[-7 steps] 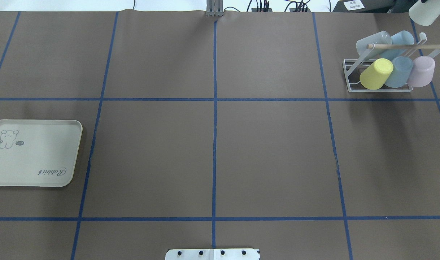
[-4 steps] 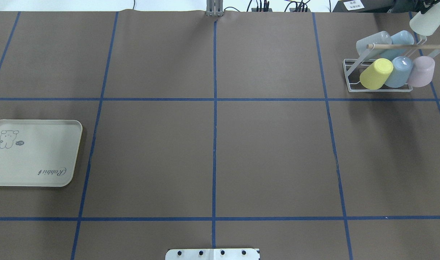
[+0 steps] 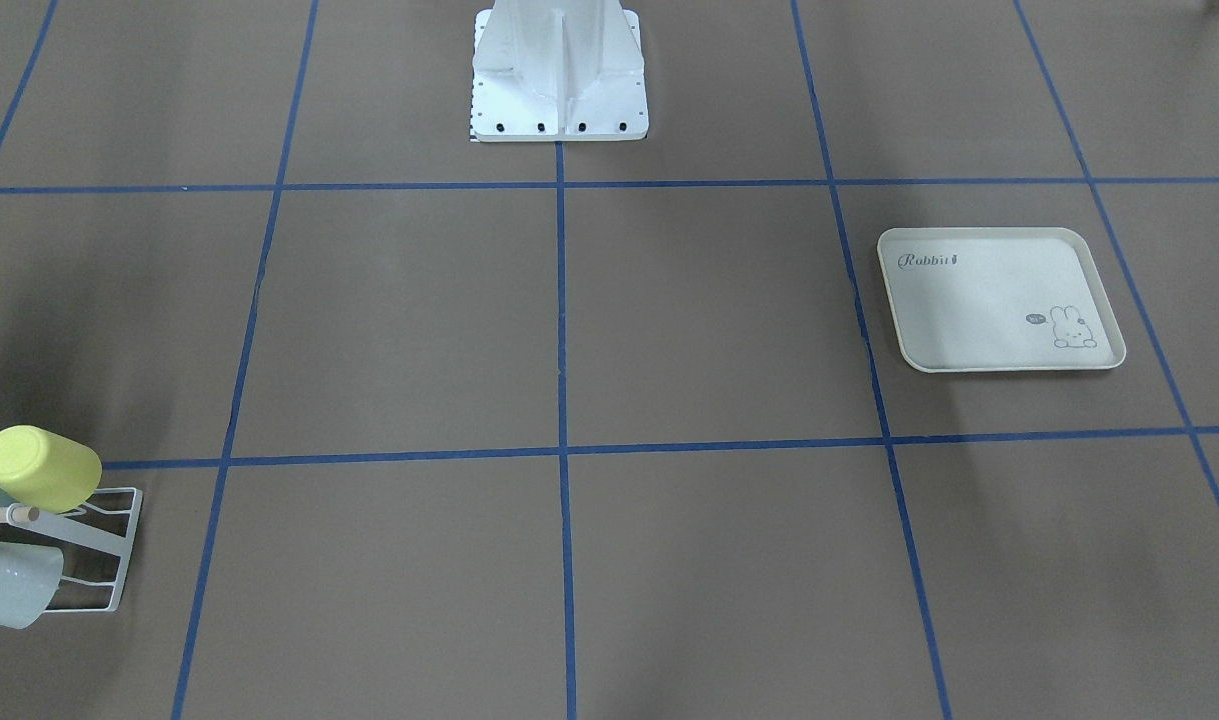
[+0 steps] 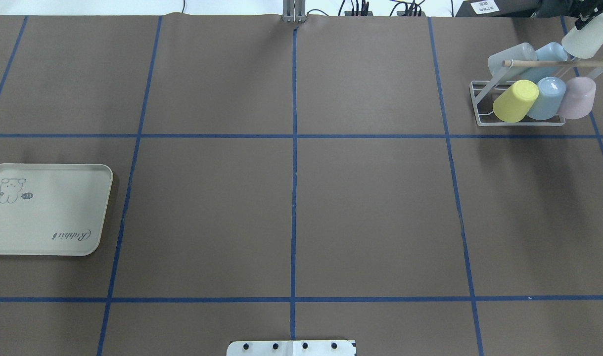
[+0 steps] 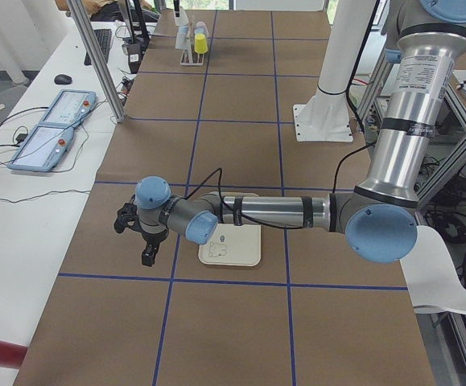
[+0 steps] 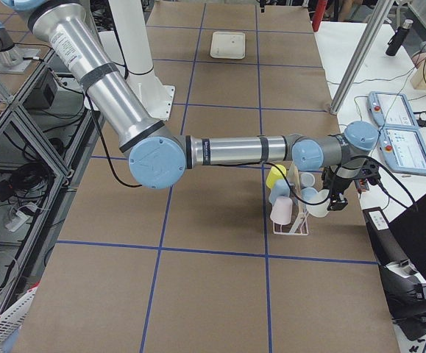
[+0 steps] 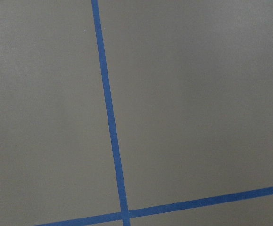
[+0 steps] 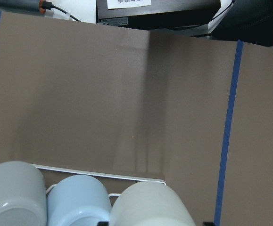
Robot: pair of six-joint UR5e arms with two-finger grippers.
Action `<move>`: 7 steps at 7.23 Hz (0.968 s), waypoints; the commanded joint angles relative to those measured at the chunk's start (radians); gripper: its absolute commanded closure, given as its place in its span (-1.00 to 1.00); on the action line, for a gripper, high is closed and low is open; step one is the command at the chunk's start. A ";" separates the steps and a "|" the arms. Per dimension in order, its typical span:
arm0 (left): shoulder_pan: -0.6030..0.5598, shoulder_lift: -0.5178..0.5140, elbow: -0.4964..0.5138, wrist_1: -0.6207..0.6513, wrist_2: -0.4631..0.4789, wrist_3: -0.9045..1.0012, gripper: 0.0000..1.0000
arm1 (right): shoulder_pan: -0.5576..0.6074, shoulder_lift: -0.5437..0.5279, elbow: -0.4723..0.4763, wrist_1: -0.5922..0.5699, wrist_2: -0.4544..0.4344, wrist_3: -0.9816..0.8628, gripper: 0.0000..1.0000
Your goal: Transfer IKEA cup to right arm and place on rack
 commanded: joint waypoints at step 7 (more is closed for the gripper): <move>0.000 -0.001 -0.002 0.002 -0.011 -0.003 -1.00 | -0.014 -0.013 -0.020 0.008 -0.006 -0.027 -0.64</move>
